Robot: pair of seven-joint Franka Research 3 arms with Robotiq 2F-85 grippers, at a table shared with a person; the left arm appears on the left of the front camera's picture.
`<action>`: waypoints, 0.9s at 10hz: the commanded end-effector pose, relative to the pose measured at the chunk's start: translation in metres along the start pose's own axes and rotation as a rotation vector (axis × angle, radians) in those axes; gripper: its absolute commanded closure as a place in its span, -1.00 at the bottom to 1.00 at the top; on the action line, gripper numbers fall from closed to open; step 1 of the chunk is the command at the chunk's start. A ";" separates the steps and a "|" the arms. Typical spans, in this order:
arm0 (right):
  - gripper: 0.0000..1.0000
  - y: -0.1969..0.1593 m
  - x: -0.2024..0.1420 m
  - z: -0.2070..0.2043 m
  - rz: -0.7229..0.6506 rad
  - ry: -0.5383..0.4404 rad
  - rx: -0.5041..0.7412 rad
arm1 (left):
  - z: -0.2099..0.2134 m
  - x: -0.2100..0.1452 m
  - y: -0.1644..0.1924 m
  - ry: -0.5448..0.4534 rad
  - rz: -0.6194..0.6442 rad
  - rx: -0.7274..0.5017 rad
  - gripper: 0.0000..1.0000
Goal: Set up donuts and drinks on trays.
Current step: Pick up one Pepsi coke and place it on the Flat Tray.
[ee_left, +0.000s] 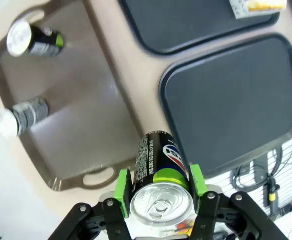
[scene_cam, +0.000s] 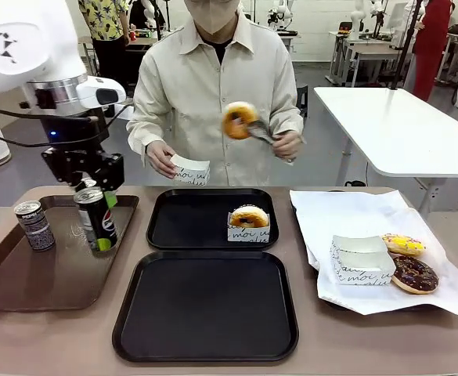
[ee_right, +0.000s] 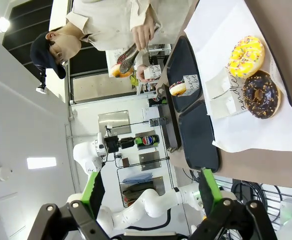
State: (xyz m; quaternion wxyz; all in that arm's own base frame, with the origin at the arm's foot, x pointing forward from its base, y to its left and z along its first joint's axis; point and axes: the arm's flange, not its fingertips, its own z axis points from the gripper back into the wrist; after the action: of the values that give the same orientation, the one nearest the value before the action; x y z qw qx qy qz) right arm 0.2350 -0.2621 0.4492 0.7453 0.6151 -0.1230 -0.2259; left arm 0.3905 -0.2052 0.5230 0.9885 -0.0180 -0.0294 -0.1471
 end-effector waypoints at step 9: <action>-1.00 0.000 0.000 0.000 -0.002 0.004 0.007 | 0.009 -0.026 0.022 -0.031 -0.186 -0.165 -0.15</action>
State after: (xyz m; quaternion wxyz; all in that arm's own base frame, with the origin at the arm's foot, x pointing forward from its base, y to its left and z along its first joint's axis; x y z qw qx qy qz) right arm 0.2350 -0.2621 0.4490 0.7452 0.6152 -0.1227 -0.2260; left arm 0.4354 -0.2326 0.5077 0.9740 -0.0788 -0.0335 -0.2098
